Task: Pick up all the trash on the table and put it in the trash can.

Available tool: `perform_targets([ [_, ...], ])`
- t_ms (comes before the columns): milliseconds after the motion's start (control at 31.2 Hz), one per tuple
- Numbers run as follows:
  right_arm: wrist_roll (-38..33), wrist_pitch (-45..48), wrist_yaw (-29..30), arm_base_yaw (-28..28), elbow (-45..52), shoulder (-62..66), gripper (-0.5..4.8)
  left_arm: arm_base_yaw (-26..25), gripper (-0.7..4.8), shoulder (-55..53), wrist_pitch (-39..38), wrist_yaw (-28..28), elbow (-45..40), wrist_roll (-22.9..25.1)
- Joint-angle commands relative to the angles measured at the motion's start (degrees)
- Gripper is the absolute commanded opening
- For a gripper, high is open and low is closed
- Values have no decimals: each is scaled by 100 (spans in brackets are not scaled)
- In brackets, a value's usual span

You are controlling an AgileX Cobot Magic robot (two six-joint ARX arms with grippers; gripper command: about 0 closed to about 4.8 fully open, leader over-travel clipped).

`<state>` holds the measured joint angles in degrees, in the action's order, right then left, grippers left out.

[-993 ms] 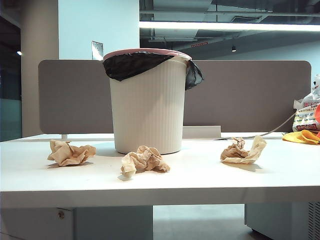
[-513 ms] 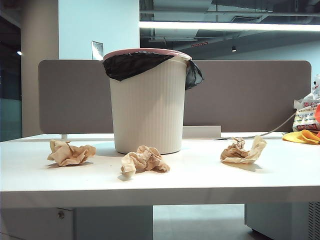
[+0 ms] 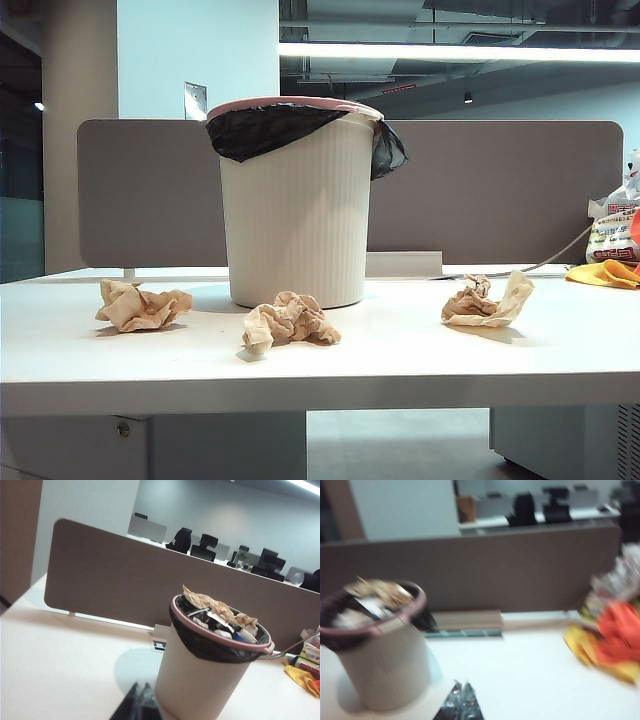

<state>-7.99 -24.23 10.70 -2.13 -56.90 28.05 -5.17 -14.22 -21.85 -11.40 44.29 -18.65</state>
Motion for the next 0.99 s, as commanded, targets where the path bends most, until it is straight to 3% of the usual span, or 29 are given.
perform_targets([
  [32,-13,37,496,4,-535,498,-4,-2,-5,-562,-203,-162,468,271],
  [224,7,-109,393,306,-835,1078,-4,-2,-5,-1290,-710,-656,1117,474],
  [384,-68,-282,396,612,-855,1611,-4,-2,-5,-1521,-1082,-634,1539,535],
  [609,127,-254,-214,1735,-855,2330,-4,4,-5,-1941,-1668,-636,1893,776],
  [737,249,-282,-835,2284,-855,2815,-4,4,-5,-2153,-1639,-638,1893,839],
  [993,249,-232,-977,2461,-852,3814,-4,317,-5,-2953,-887,-461,1893,1049],
])
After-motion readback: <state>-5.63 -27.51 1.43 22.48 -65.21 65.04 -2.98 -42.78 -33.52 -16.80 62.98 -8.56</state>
